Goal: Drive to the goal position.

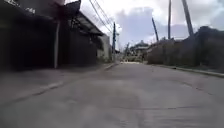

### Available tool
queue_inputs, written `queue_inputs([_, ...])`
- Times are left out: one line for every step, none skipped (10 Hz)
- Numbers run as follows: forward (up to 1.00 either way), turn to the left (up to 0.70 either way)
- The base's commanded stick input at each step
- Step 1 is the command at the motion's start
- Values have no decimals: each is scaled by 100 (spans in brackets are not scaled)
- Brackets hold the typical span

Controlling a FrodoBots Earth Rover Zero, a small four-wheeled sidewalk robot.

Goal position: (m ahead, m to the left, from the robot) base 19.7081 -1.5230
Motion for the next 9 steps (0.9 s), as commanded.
queue_inputs([100, 0])
queue_inputs([100, 0])
queue_inputs([100, 0])
queue_inputs([100, 0])
queue_inputs([100, 0])
queue_inputs([100, 0])
queue_inputs([100, 0])
queue_inputs([100, 0])
queue_inputs([100, 0])
